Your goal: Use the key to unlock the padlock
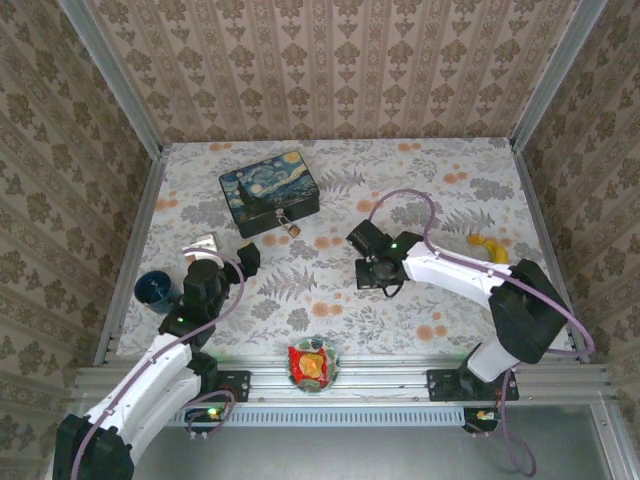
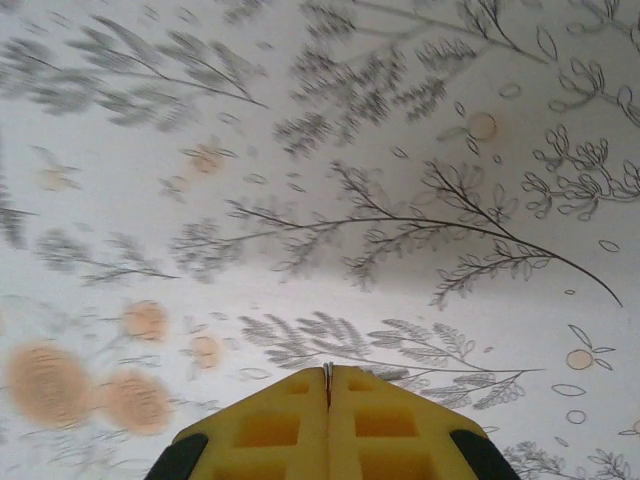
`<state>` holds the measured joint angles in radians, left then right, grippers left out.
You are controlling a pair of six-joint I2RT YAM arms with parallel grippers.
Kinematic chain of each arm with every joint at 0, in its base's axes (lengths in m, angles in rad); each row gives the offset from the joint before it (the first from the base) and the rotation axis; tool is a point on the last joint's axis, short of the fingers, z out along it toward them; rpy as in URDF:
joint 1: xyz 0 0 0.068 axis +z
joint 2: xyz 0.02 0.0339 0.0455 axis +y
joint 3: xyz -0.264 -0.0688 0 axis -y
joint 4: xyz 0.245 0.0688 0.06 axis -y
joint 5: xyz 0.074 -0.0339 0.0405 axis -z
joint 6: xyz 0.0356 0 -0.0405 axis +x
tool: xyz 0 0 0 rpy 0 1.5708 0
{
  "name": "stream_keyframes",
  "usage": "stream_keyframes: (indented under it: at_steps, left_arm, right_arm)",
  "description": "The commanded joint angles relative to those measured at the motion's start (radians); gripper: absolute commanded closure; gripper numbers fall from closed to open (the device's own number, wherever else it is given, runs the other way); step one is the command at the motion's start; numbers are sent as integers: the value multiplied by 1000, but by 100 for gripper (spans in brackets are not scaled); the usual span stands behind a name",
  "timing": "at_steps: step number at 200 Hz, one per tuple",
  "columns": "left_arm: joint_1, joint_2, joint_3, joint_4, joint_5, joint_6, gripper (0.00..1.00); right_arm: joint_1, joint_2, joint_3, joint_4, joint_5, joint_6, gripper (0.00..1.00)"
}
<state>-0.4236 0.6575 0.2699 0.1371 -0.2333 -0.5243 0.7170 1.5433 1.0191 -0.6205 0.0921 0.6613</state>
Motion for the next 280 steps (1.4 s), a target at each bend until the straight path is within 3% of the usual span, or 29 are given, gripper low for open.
stream_keyframes:
  at_steps: [1,95,138,169,223,260,280]
  left_arm:
    - [8,5,38,-17,9,-10,0]
    - [10,4,-14,155,150,31,0]
    - [7,30,-59,345,296,127,0]
    - [-67,92,-61,441,337,239,0]
    - [-289,376,-48,740,322,538,0]
    - [-332,674,7,1034,440,582,0]
    - [-346,802,44,1153,490,616,9]
  right_arm:
    - [-10,-67,-11,59,-54,33,100]
    - [-105,-247,-102,281,-249,125,100]
    - [-168,-269,-136,402,-384,225,100]
    - [-207,-269,-176,504,-465,312,100]
    - [-218,-257,-208,616,-534,409,100]
    - [-218,-262,-218,658,-554,438,100]
    - [-218,-266,-224,675,-566,448,100]
